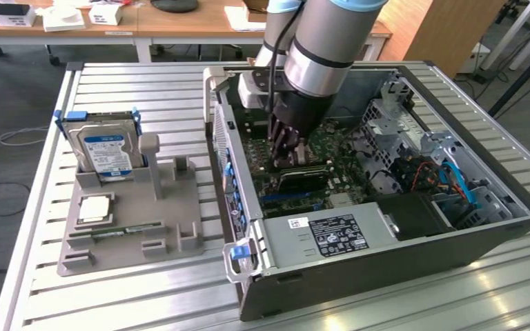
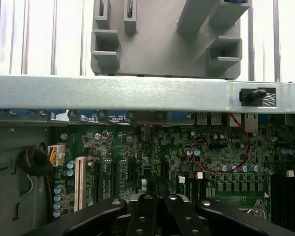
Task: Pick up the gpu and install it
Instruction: 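Press down on the gpu until it lock into place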
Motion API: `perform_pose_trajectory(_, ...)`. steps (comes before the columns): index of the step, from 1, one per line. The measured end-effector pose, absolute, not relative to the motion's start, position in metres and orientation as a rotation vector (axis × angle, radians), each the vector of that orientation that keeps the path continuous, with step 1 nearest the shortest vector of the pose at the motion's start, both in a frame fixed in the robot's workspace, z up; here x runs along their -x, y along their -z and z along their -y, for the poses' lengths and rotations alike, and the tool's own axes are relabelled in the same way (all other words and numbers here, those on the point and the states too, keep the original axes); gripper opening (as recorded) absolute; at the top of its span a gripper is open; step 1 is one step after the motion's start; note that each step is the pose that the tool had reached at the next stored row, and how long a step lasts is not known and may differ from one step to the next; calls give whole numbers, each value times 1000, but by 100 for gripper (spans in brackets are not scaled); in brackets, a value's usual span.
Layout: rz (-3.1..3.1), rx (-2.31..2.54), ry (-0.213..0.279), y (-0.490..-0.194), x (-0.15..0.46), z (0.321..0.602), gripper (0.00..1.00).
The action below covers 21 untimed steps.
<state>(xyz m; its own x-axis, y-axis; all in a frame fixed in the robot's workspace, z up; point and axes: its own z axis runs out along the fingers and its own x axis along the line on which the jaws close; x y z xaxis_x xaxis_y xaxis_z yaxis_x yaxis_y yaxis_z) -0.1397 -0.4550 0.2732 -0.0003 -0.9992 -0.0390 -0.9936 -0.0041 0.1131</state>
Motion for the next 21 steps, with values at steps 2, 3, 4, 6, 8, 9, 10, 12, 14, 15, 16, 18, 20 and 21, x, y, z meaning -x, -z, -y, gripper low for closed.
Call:
perform_pose_trajectory(2, 2166, -2196, 166, -273, 140, 455, 11)
perform_pose_trajectory(3, 2160, -2200, 166, -273, 140, 455, 11)
perform_pose_trajectory(4, 2157, -2203, 166, -273, 140, 455, 11)
perform_pose_trajectory(6, 2157, -2204, 165, -273, 140, 455, 11)
perform_pose_trajectory(8, 2157, -2204, 166, -272, 139, 455, 11)
perform_pose_trajectory(9, 2157, -2204, 166, -272, 139, 454, 11)
perform_pose_trajectory(10, 2156, -2204, 166, -272, 139, 454, 11)
perform_pose_trajectory(12, 2156, -2204, 165, -272, 139, 454, 11)
perform_pose_trajectory(14, 2157, -2204, 165, -272, 139, 454, 11)
perform_pose_trajectory(15, 2157, -2205, 165, -272, 139, 453, 11)
perform_pose_trajectory(16, 2156, -2205, 164, -271, 139, 453, 11)
perform_pose_trajectory(18, 2155, -2207, 164, -271, 139, 453, 11)
perform_pose_trajectory(20, 2155, -2207, 164, -271, 139, 453, 11)
perform_pose_trajectory(21, 2154, -2208, 164, -271, 139, 453, 11)
